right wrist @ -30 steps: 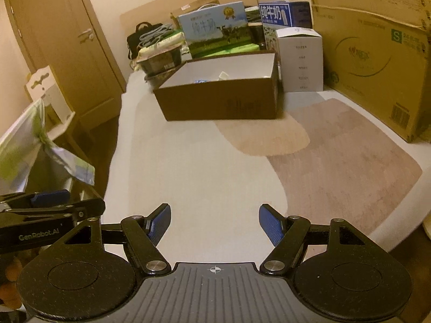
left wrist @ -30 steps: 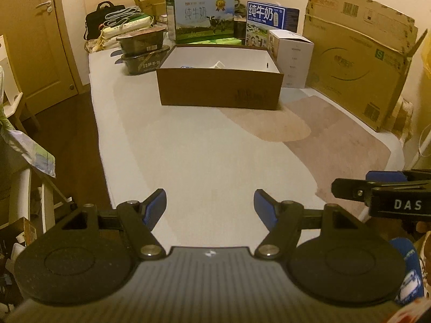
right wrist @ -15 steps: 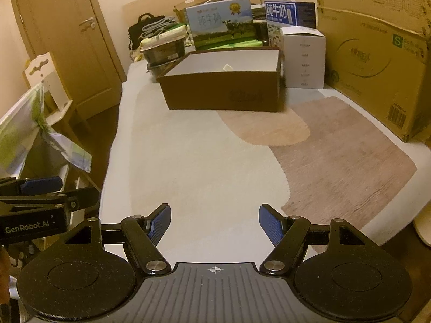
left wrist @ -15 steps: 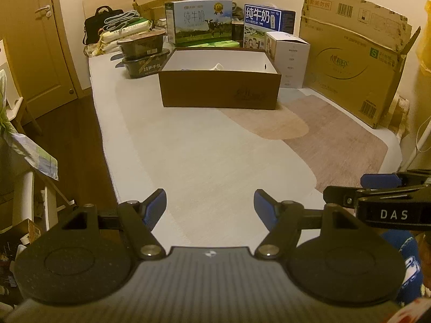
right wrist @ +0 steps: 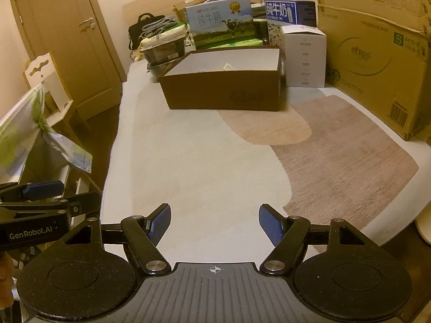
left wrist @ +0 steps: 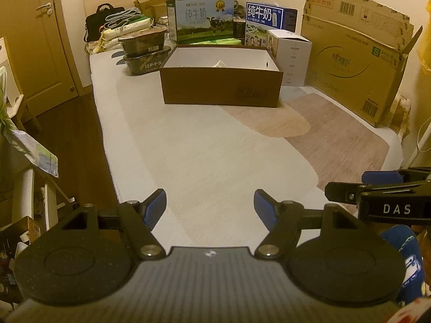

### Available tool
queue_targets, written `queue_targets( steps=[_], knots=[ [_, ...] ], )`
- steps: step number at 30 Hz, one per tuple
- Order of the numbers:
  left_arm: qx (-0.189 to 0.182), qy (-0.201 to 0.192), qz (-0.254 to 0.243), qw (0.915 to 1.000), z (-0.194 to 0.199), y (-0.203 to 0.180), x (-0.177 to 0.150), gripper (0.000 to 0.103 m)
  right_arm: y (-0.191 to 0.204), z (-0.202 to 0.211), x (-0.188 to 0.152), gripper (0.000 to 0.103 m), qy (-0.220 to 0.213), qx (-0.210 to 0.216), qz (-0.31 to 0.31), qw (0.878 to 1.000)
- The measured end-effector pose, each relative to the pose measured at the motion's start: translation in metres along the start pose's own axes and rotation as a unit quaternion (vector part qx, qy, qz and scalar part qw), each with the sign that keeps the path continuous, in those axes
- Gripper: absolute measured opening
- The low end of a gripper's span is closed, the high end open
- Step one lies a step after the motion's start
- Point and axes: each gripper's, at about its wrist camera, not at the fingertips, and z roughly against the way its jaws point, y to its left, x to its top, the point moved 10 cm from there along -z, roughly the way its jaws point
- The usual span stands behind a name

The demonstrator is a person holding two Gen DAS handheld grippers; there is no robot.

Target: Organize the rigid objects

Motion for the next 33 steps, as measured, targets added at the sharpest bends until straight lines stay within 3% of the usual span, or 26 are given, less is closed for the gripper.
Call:
queue_targets(
  steps=[33],
  knots=[
    [-0.003,0.001,-0.003,1.0,-0.0021,-0.0006,-0.0009,0.07,-0.0018,-0.0018,-0.0032,0.072,0.004,0.001,-0.002,1.0]
  ],
)
